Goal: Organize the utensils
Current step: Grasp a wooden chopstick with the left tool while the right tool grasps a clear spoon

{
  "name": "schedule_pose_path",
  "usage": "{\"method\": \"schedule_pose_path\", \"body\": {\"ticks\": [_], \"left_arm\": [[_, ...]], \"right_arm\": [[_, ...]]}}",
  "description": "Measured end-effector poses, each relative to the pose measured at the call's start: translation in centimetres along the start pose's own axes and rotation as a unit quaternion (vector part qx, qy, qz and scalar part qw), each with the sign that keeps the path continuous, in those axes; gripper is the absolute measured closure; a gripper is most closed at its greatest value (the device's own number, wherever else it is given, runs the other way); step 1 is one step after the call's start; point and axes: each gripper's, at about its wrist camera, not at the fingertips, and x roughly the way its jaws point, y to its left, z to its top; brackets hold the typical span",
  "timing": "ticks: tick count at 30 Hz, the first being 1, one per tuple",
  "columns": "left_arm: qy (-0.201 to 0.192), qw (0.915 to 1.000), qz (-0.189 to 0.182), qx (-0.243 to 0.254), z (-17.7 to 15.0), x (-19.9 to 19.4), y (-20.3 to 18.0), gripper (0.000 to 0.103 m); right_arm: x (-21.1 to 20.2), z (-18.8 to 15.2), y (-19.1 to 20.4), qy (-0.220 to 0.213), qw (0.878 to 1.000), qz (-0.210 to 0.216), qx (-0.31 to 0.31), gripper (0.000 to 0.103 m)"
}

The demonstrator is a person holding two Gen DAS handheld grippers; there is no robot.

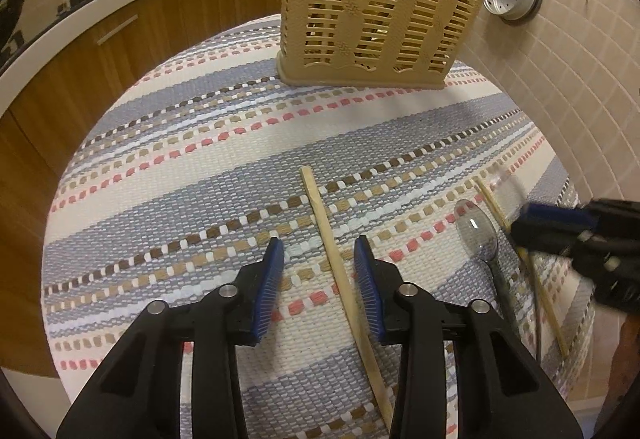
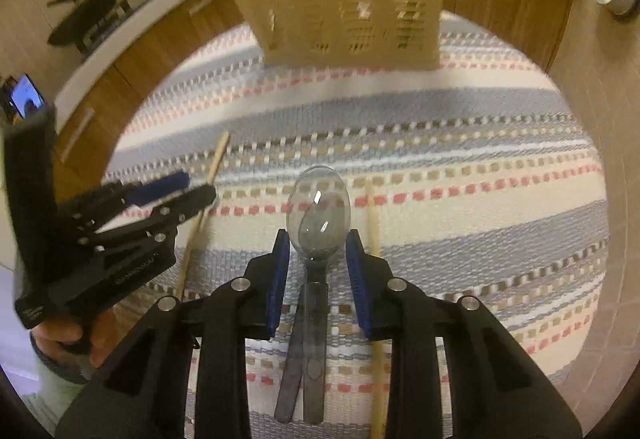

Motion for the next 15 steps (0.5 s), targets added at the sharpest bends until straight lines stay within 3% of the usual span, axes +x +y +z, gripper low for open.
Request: {"method": "schedule_pose_path", "body": {"ticks": [6,10,15], "left_arm": [[0.023,0.9996,0.018,0.006,1.2,0.2,-0.6,0.076],[0.044,0.9986,0.022,0.018,2.2,0.5,-1.3,0.079],[0.080,0.9966,0.002,0.023,4.0,1.5,-1.0,0.080]], "right_arm": [[-0.8,1.5,-1.8,-0.012,0.999,-0.026,0.024,0.077],[0.7,2.4,-4.1,0.026,0.998,-0.040,0.041,0.077],[3.3,3.0,-5.0,0.065,0.995,-0.074,0.033,0.077]]}}
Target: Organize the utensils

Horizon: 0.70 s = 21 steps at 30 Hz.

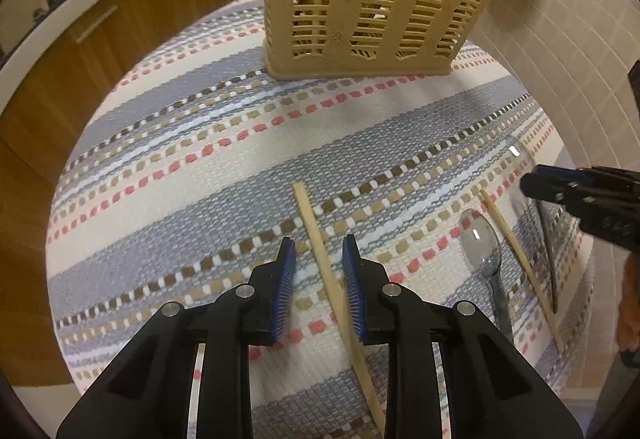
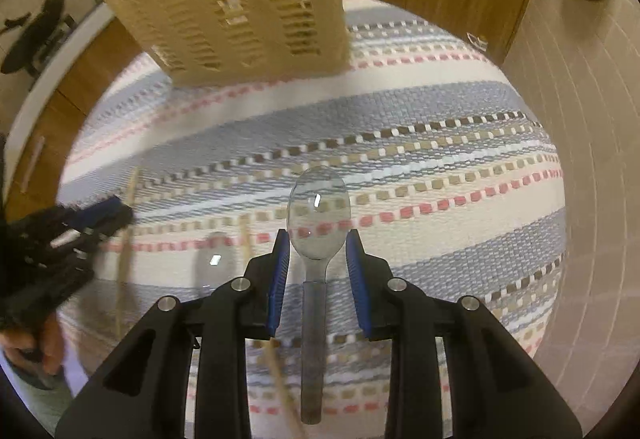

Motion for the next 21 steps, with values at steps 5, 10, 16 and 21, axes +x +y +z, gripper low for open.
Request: {"method": "schedule_pose_path", "body": {"ticks": [5,10,16,21], "left_arm": [[0.032,0.9987,0.027,0.030,1.3,0.7,-0.8,0.086],[0.031,0.9965,0.060,0.049,1.4,1.0,-2.1,0.094],[-0.022,0.9991,0.013,0.033,0.8,0.3,-3.8,0.100],[-0.116,0.9929,-0.021,0.020,0.3,-3.2,-4.2,0.100]], "right_arm": [[1.4,0.6,1.2,0.021,0.999,-0.034,-0.035,0.077],[1.8,0.9,2.8,0.031,0.995,-0.066,-0.073,0.076],[1.5,0.9,2.3,0.022,0.997,-0.041,-0.070,0.078],[-2.8,-0.2,1.3,-0.058,0.996,0.009,-0.062,0.078]]}}
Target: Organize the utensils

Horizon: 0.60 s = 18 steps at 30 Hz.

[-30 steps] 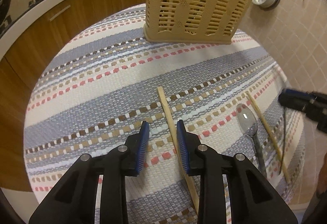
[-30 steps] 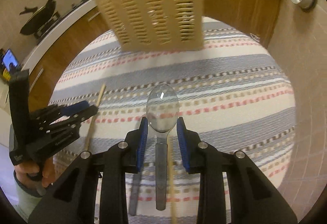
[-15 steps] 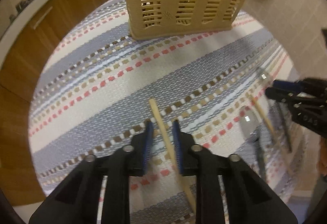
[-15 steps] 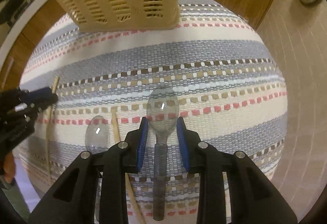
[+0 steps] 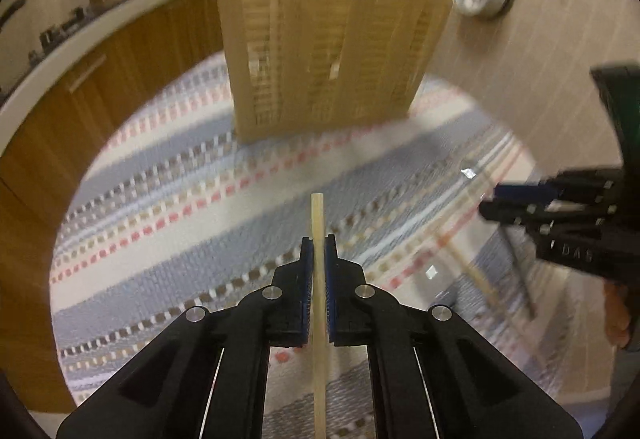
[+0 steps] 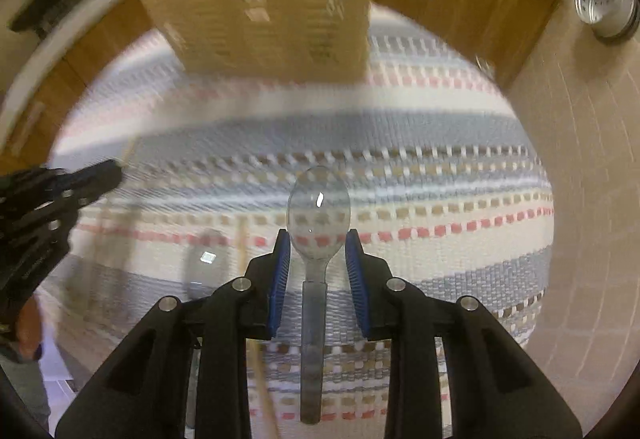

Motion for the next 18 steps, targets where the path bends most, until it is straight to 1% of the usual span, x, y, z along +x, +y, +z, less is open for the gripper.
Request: {"method": "schedule_pose_path", "body": {"ticks": [2,5,6,7,8,10,11,13,15,16,17,18], "left_arm": [[-0.038,0.9991,-0.011,-0.011,0.4,-1.7,0.1,0.100],[-0.097,0.9944,-0.028,-0.031,0.9,-4.4,0.7,0.100],[-0.118,0.9917,-0.034,-0.039,1.1,-5.3,0.8,0.100],[-0.132,0.9895,-0.038,-0.043,1.1,-5.9,0.9,0.100],[-0.156,0.9856,-0.043,-0.049,1.3,-7.0,1.4,0.100],[-0.185,0.9800,-0.046,-0.058,1.8,-8.1,1.4,0.100],[-0.197,0.9771,-0.051,-0.063,2.0,-8.7,1.6,0.100],[-0.205,0.9749,-0.053,-0.067,2.3,-9.4,1.8,0.100],[-0.207,0.9746,-0.055,-0.066,2.7,-9.4,2.0,0.099],[-0.206,0.9749,-0.054,-0.065,2.6,-9.4,2.0,0.099],[-0.205,0.9751,-0.052,-0.066,2.5,-9.3,2.2,0.099],[-0.202,0.9754,-0.052,-0.071,2.4,-9.0,2.5,0.099]], "right_arm": [[-1.8,-0.3,-0.1,-0.031,1.000,0.003,0.002,0.078],[-4.7,-0.8,-0.3,-0.081,0.996,0.024,0.012,0.078],[-5.6,-0.7,-0.6,-0.098,0.995,0.030,0.019,0.088],[-6.4,-0.6,-0.3,-0.106,0.993,0.037,0.023,0.103],[-6.9,-0.5,-0.3,-0.116,0.992,0.045,0.028,0.103],[-8.1,0.2,-0.9,-0.141,0.988,0.049,0.042,0.103],[-8.3,0.2,-1.0,-0.141,0.988,0.052,0.043,0.103],[-7.5,0.9,-1.2,-0.121,0.989,0.074,0.039,0.103],[-6.2,1.2,-1.0,-0.105,0.992,0.059,0.032,0.103],[-5.2,1.4,-0.7,-0.087,0.994,0.057,0.024,0.103],[-4.2,1.2,-0.3,-0.072,0.995,0.061,0.017,0.099],[-3.0,1.5,0.2,-0.049,0.996,0.068,0.006,0.088]]}}
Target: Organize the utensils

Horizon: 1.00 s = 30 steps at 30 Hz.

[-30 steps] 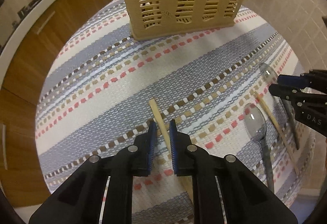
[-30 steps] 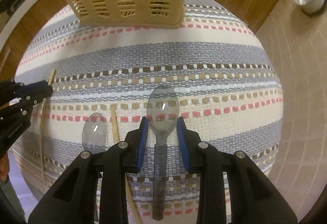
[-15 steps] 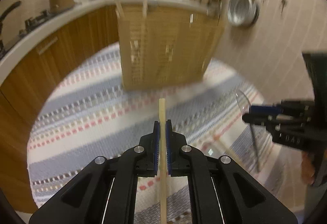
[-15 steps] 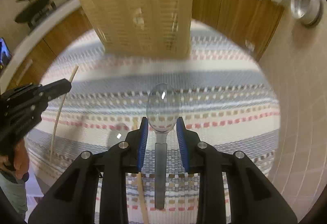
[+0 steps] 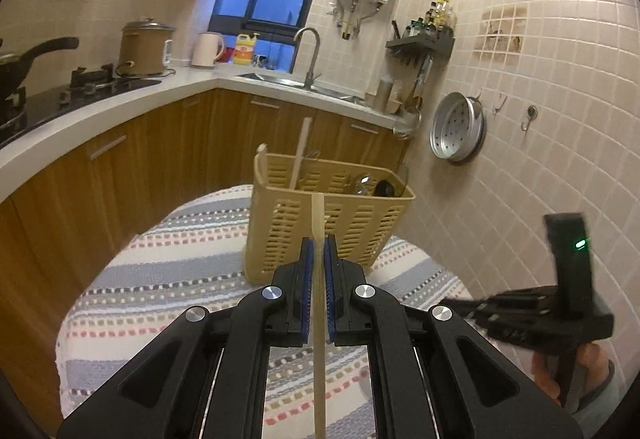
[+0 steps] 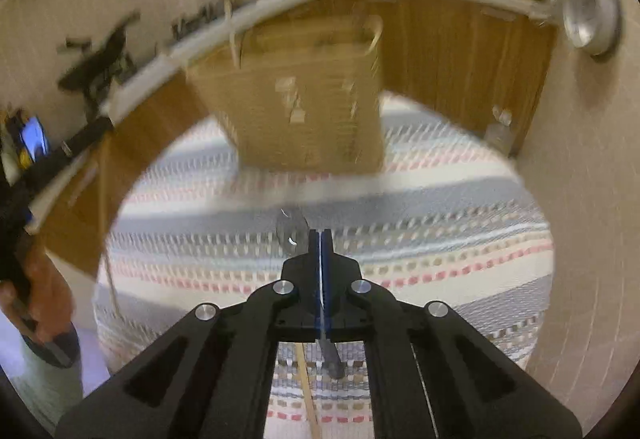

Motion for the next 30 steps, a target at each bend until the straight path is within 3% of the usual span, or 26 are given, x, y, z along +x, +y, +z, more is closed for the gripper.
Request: {"method": "schedule_pose_path", "body": {"ticks": [1,2,3,6,13,17,19,22,25,30], "left_arm": [[0.005,1.0000,-0.001,-0.008,-0.2,0.1,0.4,0.099],[0.009,0.9998,-0.003,-0.016,-0.4,0.3,1.0,0.099],[0.012,0.9997,-0.004,-0.022,-0.4,0.3,1.6,0.099],[0.016,0.9995,-0.002,-0.028,-0.7,0.4,2.9,0.099],[-0.002,0.9996,-0.004,-0.026,-0.1,0.1,3.5,0.099],[-0.017,0.9994,-0.010,-0.028,0.3,0.2,3.3,0.099],[-0.026,0.9991,-0.011,-0.031,0.6,0.3,3.2,0.099],[-0.048,0.9983,-0.011,-0.030,1.2,-0.1,3.1,0.099],[-0.088,0.9960,-0.005,-0.017,2.6,-1.2,2.4,0.099],[-0.179,0.9838,-0.005,-0.006,6.5,-3.2,0.7,0.099]], "right_arm": [[1.1,0.2,0.5,0.017,1.000,0.002,-0.011,0.078],[2.0,0.5,1.0,0.026,0.999,-0.002,-0.022,0.053],[2.8,0.8,1.6,0.028,0.999,-0.012,-0.037,0.046],[5.3,1.9,2.9,0.060,0.995,-0.026,-0.079,0.046],[10.6,3.1,3.6,0.123,0.987,-0.056,-0.091,0.047],[11.7,3.3,4.1,0.127,0.984,-0.078,-0.097,0.073],[11.6,3.3,4.3,0.124,0.984,-0.081,-0.102,0.073],[10.0,3.3,4.6,0.097,0.987,-0.081,-0.104,0.073],[5.5,3.6,4.1,0.043,0.994,-0.051,-0.088,0.073],[-3.6,6.3,3.8,-0.098,0.992,-0.017,-0.072,0.073]]}}
